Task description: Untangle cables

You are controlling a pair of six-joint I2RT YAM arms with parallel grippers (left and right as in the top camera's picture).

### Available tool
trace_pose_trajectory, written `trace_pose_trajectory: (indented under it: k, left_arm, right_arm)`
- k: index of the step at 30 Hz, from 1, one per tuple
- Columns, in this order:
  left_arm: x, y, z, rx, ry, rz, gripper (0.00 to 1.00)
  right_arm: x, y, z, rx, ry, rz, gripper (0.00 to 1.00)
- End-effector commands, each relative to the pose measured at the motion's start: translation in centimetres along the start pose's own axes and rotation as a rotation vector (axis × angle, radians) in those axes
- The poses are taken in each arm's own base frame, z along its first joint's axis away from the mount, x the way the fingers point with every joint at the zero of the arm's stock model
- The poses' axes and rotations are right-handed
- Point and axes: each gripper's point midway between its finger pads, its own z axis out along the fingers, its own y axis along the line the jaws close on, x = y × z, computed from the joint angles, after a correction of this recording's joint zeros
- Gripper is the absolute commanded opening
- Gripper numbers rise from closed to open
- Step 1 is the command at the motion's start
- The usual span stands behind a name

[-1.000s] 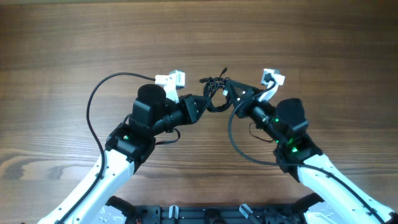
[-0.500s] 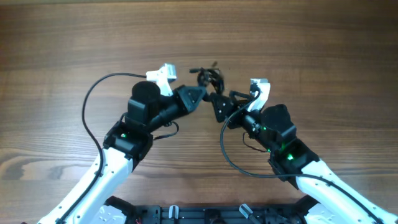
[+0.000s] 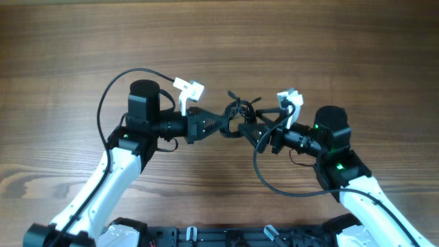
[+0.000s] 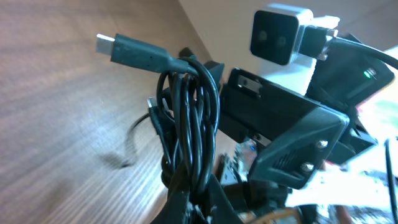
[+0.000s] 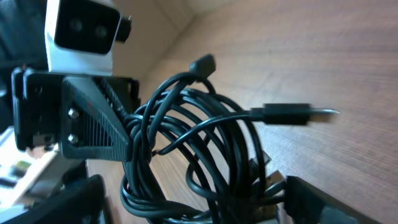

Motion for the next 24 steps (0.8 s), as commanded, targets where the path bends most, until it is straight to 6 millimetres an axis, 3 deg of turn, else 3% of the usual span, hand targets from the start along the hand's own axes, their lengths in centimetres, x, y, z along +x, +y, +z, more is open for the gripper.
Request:
trace_pose_trajectory:
  k: [1, 2, 4, 6, 8, 9, 11, 14, 17, 20, 22, 24]
  left_arm:
    - [0.8, -0.8, 0.3, 0.116, 0.06, 0.007, 0.04]
    - [1.0, -0.6, 0.4, 0.118, 0.066, -0.006, 0.04]
    - [1.0, -0.4, 0.5, 0.116, 0.067, -0.017, 0.06]
    - [0.9, -0.2, 0.5, 0.102, 0.064, -0.05, 0.06]
    - [0.4, 1.3, 0.6, 0.015, 0.032, -0.159, 0.38]
    - [0.1, 2.0, 0.6, -0.028, 0.011, -0.224, 0.62]
    - [-0.3, 3.2, 0.6, -0.091, -0.026, -0.347, 0.7]
    - [0.0, 4.6, 2.2, -0.22, -0.082, -0.553, 0.67]
    - [-0.5, 3.6, 5.3, -0.284, -0.168, -0.548, 0.68]
    - [-1.6, 3.8, 6.2, -0.349, -0.291, -0.559, 0.62]
    - [-1.8, 4.1, 6.4, -0.393, -0.345, -0.546, 0.49]
    - [-2.1, 3.6, 6.8, -0.388, -0.364, -0.522, 0.22]
  right_arm:
    - [0.4, 0.9, 0.4, -0.079, 0.035, -0.066, 0.74]
    - [0.0, 1.3, 0.3, -0.095, 0.022, -0.083, 0.51]
    - [-0.1, 1.6, 0.3, -0.113, 0.019, -0.09, 0.2]
    - [0.2, 1.1, 0.4, -0.089, 0.027, -0.069, 0.04]
    - [-1.1, -1.7, 0.4, 0.071, -0.051, 0.169, 0.04]
    - [-1.8, -3.2, 0.2, 0.148, -0.11, 0.306, 0.04]
    - [-2.8, -5.4, -0.5, 0.25, -0.226, 0.541, 0.04]
    - [-3.5, -6.8, -1.1, 0.305, -0.316, 0.682, 0.04]
    - [-2.8, -7.2, -1.1, 0.326, -0.296, 0.701, 0.04]
    - [-2.0, -6.9, -0.8, 0.314, -0.251, 0.715, 0.04]
    - [-1.6, -6.1, -0.5, 0.274, -0.211, 0.714, 0.05]
    - [-1.5, -5.4, -0.2, 0.239, -0.186, 0.698, 0.04]
